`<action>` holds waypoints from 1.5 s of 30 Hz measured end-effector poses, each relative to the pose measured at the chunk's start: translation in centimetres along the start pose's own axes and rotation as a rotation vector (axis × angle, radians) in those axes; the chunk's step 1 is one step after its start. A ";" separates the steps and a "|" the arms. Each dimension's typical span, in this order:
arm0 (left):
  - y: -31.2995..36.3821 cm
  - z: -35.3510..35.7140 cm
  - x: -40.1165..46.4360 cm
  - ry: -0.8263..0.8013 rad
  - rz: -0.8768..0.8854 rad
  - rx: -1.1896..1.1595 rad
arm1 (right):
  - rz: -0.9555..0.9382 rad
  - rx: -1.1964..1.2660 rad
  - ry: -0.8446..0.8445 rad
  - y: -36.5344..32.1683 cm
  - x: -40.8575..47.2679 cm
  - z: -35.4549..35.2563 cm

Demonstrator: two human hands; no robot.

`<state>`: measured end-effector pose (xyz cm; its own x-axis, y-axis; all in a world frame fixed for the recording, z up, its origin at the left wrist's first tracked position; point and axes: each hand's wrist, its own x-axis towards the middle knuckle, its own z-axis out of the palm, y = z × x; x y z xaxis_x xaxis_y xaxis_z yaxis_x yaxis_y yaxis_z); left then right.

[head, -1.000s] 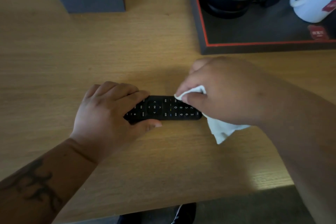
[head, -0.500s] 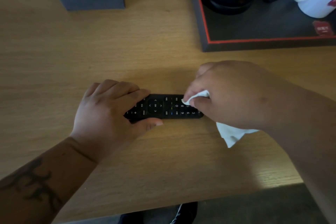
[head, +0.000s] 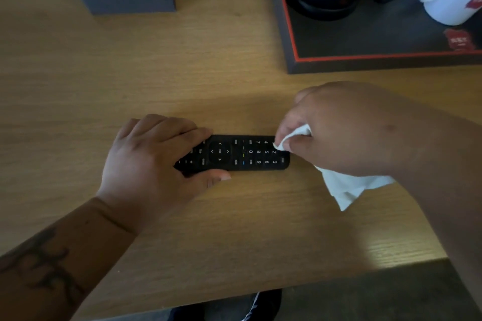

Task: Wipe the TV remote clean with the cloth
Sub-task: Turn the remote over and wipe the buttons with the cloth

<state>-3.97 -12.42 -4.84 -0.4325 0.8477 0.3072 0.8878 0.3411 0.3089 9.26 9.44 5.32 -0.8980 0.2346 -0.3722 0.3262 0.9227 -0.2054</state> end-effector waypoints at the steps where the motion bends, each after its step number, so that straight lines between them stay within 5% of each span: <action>1: 0.0 0.0 0.0 0.000 0.000 0.002 | -0.001 0.007 -0.030 0.2 0.1 -0.4; 18: 0.2 -0.1 0.2 -0.006 -0.001 0.006 | -0.036 0.066 0.129 1.3 -0.5 1.1; 45: 0.0 0.1 0.1 0.005 0.023 0.009 | -0.048 0.036 0.091 -2.2 0.2 1.7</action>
<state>-4.01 -12.33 -4.89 -0.4129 0.8531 0.3189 0.8989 0.3253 0.2936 8.90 6.95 4.14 -0.9353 0.2188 -0.2782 0.2912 0.9224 -0.2535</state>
